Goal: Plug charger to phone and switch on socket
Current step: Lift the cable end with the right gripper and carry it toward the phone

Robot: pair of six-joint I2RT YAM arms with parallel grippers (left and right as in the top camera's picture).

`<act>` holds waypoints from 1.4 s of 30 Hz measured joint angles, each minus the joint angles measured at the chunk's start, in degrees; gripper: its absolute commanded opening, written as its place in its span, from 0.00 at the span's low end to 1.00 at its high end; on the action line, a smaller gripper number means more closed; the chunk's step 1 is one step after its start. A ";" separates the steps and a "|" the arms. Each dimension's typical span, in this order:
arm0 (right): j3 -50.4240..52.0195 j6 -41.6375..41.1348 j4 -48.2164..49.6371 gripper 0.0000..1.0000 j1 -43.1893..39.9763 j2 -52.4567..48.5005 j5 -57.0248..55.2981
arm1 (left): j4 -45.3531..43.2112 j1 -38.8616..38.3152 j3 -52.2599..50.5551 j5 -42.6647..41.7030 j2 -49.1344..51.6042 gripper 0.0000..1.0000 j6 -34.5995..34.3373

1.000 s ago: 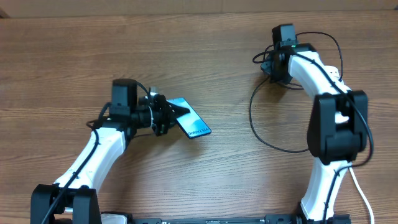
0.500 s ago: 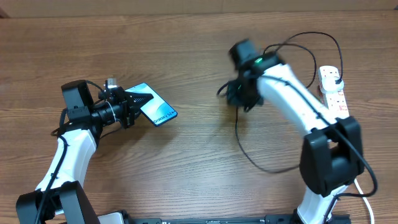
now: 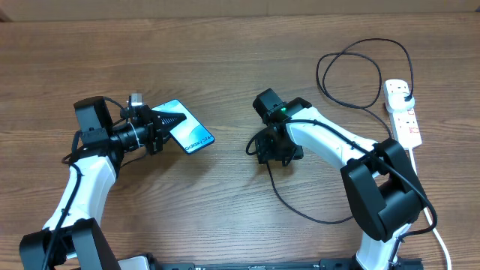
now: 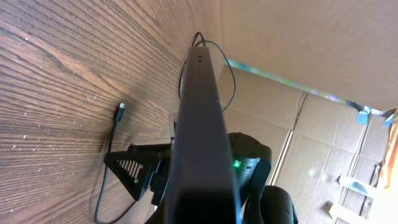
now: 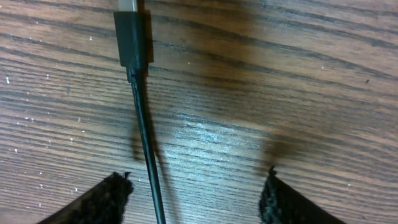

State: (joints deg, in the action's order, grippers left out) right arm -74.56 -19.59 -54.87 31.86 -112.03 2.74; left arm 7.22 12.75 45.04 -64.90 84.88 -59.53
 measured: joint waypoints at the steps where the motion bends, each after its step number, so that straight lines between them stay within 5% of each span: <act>1: 0.00 0.11 0.13 0.72 0.00 0.00 0.00 | 0.02 0.00 0.00 -0.04 0.00 0.05 0.17; 13: 0.00 1.27 2.43 0.66 3.41 0.00 -2.54 | -1.25 1.75 0.00 -0.48 0.00 0.06 3.39; 17: 0.00 1.75 4.20 0.48 5.35 -0.11 -5.16 | -1.46 7.19 0.00 -1.51 0.00 0.04 4.61; 22: -0.17 1.60 3.74 0.40 5.38 -1.99 -5.99 | -1.51 10.93 0.00 -5.49 0.00 0.04 5.86; 28: -1.60 1.38 3.91 0.04 6.78 -3.23 -5.86 | -1.38 10.91 0.00 -8.44 0.00 0.04 6.19; 42: -6.54 4.33 -8.37 0.04 4.87 0.13 1.11 | -5.73 6.25 0.00 -10.14 0.00 0.04 5.35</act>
State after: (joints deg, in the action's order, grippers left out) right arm -81.10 -15.27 -63.24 36.73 -111.90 3.86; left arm 1.50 19.00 45.04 -75.05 84.88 -54.17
